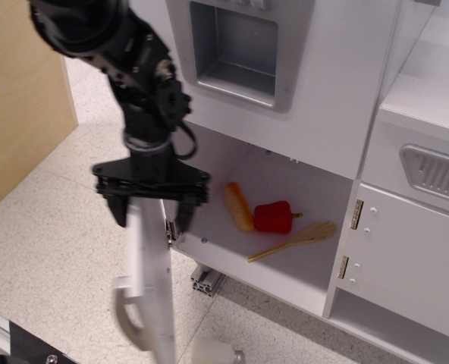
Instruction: Close low fridge
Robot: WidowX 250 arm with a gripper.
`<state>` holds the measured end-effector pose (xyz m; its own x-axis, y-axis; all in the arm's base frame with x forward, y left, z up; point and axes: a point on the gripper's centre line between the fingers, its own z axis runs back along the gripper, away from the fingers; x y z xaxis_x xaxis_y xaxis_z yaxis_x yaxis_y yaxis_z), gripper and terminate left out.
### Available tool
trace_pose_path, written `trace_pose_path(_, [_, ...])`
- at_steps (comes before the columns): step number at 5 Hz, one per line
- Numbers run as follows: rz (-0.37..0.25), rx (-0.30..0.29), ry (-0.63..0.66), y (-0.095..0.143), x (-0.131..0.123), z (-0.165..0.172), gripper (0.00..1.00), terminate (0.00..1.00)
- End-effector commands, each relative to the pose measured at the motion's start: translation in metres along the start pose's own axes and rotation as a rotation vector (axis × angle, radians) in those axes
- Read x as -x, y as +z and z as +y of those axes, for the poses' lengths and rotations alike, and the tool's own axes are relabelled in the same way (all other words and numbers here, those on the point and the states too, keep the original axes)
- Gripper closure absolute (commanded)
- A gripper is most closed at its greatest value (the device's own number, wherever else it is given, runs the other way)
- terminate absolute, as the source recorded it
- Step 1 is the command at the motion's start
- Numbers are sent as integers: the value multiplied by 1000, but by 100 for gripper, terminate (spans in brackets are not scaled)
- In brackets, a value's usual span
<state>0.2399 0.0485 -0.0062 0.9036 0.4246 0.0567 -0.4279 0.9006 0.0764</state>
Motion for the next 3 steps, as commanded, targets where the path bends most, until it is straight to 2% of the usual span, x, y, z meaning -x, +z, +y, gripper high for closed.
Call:
trace_pose_path(1, [-110,62,18,33,-12,-41,0,0])
trace_pose_path(2, [-123,88,34,50,-13,-57,0,0])
trace_pose_path(3, [-146,118,4,68,-7,-51,0,0])
